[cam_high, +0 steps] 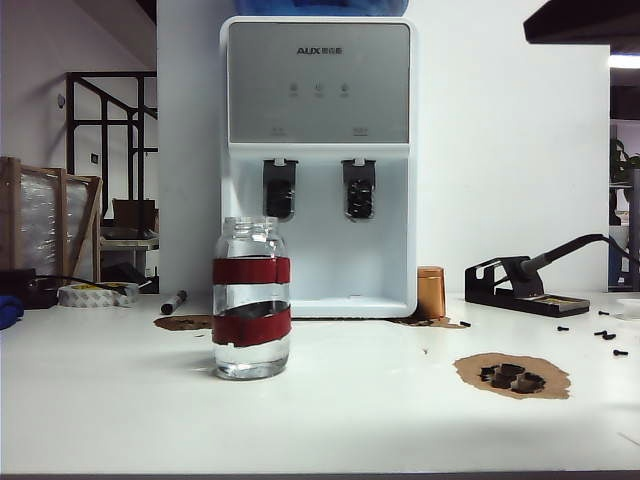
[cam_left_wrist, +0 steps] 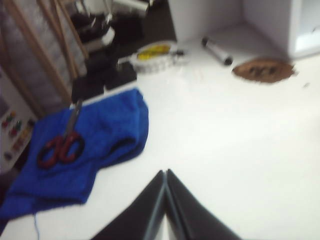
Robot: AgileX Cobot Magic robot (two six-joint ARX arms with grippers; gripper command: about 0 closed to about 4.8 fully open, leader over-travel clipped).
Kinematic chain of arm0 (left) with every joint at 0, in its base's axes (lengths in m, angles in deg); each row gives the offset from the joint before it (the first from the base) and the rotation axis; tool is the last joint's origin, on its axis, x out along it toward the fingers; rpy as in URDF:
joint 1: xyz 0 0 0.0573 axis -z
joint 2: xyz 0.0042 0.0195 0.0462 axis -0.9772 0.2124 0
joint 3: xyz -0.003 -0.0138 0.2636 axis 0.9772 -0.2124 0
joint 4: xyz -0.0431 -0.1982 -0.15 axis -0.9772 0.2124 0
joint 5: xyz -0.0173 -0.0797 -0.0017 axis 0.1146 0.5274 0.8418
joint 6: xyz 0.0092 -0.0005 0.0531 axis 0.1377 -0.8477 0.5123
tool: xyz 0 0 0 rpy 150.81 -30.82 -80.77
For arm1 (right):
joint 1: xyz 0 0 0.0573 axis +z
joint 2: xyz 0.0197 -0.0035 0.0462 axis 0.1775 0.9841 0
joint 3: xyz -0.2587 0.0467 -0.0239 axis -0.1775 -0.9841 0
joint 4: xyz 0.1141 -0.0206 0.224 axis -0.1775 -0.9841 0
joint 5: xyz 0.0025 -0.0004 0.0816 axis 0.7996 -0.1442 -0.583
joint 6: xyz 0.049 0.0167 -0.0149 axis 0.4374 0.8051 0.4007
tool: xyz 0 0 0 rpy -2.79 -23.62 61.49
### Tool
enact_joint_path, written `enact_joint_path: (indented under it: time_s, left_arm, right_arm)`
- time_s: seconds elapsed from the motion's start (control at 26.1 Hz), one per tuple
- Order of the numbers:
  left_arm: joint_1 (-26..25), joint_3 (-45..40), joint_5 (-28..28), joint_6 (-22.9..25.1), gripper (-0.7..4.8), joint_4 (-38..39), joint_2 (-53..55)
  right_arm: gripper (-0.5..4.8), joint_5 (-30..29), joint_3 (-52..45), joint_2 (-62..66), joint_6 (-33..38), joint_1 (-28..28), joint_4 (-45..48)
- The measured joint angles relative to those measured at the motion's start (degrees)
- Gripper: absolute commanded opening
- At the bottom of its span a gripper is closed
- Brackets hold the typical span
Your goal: Pick up the water bottle with two loops of red belts, then reach the front water dispenser and gently press the gray-black baffle horizontally to get a little water.
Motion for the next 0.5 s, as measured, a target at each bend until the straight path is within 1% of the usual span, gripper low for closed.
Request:
enact_joint_path:
  time_s: [0.15, 0.31, 0.5]
  left_arm:
    - [0.17, 0.00, 1.84, 0.00, -0.03, 6.23, -7.30]
    - [0.31, 0.00, 2.43, 0.00, -0.04, 6.45, -11.06]
    - [0.24, 0.00, 1.90, 0.00, -0.04, 6.54, -11.43]
  right_arm:
    - [-0.01, 0.00, -0.02, -0.02, 0.00, 0.00, 0.00]
    - [-0.01, -0.02, -0.02, -0.17, 0.00, 0.00, -0.02]
    - [-0.01, -0.02, -0.04, -0.17, 0.00, 0.00, 0.00]
